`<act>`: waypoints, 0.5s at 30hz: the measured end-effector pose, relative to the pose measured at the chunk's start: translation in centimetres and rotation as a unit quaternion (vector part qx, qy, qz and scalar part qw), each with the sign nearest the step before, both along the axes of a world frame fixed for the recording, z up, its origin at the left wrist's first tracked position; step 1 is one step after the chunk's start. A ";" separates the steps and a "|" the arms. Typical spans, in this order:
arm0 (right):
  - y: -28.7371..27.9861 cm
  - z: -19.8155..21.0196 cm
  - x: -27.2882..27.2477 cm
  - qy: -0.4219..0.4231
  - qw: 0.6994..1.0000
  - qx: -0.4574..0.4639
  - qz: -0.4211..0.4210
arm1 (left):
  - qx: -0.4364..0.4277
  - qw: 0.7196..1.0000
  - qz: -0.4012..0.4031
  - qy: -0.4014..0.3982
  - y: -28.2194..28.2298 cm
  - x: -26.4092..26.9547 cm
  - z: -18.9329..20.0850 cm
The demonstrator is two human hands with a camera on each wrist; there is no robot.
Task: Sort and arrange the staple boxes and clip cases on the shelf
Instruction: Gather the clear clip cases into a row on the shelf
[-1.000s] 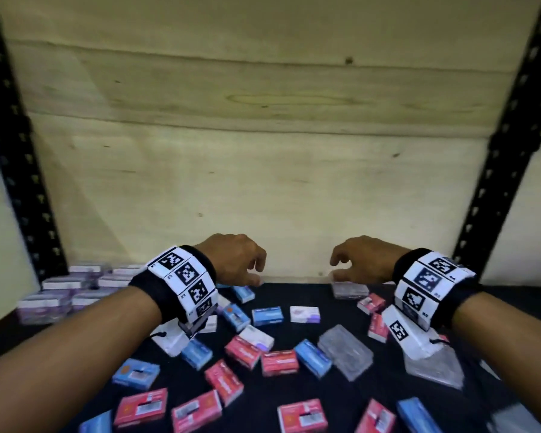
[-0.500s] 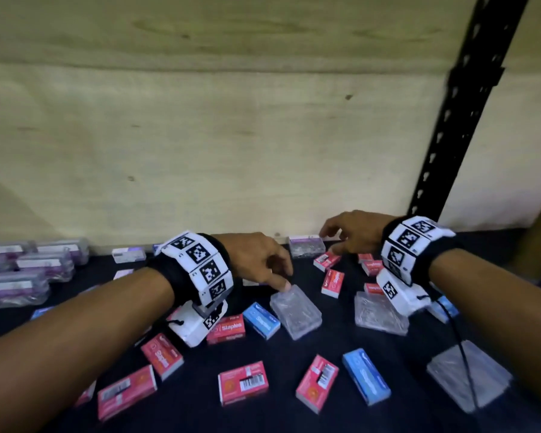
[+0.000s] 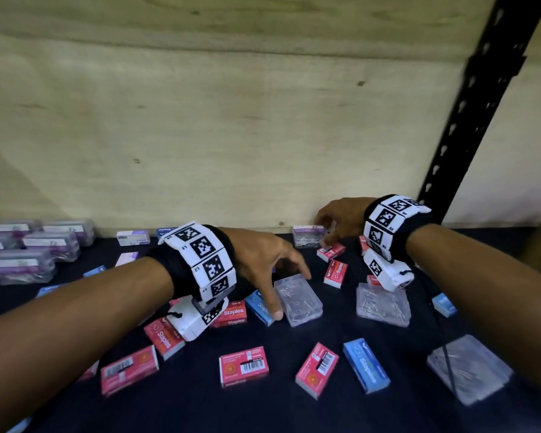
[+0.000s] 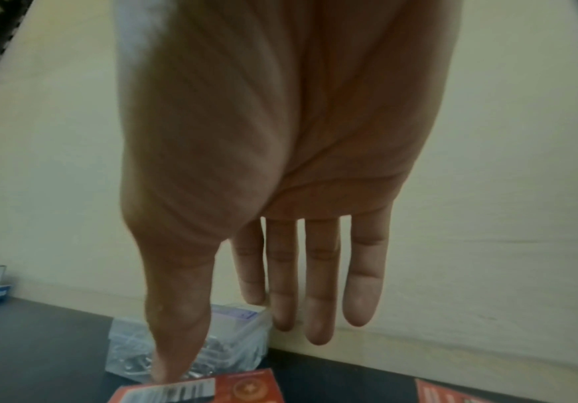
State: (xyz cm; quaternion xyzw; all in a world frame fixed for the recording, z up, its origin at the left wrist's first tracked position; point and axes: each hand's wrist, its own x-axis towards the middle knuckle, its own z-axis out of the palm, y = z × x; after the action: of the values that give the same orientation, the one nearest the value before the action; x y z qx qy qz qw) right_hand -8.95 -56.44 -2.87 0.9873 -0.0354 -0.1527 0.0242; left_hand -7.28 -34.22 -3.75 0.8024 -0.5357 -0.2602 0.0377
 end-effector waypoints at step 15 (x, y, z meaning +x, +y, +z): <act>-0.1 -0.3 0.8 -0.006 1.000 -0.005 -0.015 | -0.040 0.999 -0.006 0.027 -0.9 -0.2 -0.4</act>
State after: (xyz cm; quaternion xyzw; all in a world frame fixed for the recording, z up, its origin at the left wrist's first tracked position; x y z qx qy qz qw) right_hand -8.19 -56.54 -3.12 0.9875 -0.0511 -0.1471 0.0264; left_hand -7.53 -35.13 -4.13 0.7899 -0.5488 -0.2609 0.0827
